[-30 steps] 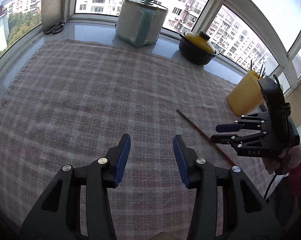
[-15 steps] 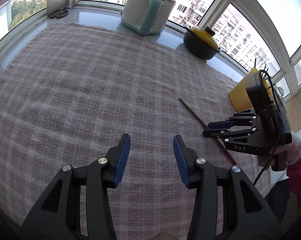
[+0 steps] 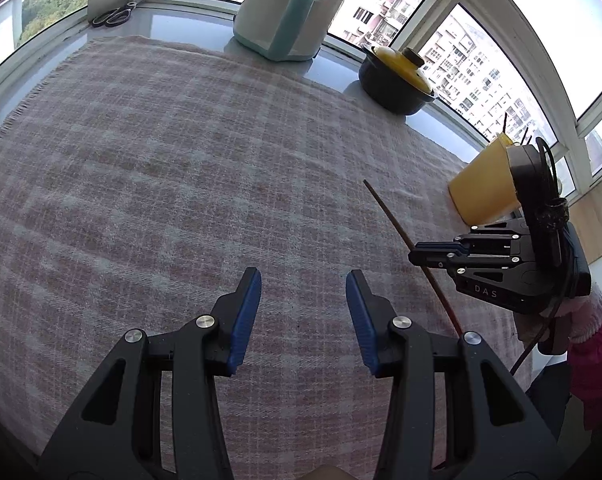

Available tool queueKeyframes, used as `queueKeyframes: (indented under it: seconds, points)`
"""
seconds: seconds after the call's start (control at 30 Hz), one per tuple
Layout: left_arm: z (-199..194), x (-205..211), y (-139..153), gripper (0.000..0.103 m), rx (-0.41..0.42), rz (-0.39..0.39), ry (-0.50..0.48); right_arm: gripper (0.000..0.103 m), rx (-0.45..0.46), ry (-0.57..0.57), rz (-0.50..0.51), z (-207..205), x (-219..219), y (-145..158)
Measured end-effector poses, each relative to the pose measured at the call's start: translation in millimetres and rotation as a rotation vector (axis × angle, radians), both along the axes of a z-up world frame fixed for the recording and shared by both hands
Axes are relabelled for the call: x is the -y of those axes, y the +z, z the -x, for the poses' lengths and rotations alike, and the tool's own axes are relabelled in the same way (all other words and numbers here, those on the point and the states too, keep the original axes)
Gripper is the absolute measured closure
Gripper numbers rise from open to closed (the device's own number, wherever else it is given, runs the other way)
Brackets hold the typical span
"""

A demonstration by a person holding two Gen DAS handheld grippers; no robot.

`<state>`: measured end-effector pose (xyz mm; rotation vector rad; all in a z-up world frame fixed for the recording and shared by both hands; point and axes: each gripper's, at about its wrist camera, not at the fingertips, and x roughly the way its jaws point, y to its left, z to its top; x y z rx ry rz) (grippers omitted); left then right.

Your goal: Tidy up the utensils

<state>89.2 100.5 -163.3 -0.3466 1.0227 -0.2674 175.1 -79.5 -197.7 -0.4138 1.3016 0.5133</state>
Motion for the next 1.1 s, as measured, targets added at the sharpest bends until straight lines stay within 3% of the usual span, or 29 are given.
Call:
queueKeyframes:
  seconds: [0.77,1.1]
  points:
    - [-7.5,34.8,7.2,0.058,0.002,0.033,-0.023,0.099,0.359,-0.304,-0.324,52.6,104.5,126.8]
    - [-10.3,51.2,11.2,0.058,0.006,0.033,-0.020,0.099,0.506,-0.388,-0.370,44.3,153.2,180.8]
